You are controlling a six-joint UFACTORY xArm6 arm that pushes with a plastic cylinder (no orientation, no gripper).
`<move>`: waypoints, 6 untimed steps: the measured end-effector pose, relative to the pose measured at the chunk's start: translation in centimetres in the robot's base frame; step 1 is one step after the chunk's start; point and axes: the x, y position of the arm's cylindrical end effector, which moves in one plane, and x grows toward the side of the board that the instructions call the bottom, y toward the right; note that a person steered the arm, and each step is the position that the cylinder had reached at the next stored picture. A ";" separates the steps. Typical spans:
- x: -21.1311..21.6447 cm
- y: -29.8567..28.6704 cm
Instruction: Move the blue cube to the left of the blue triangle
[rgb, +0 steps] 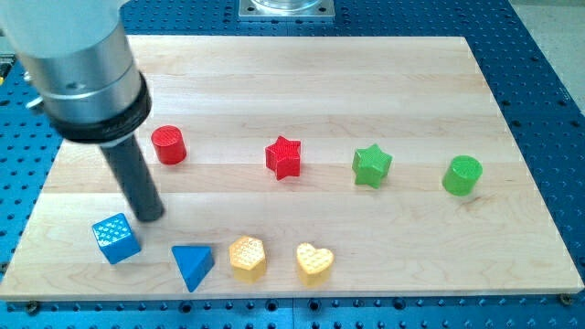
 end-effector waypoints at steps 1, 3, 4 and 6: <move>0.8 -0.4; 2.7 -4.2; 2.7 -2.4; 4.7 -2.4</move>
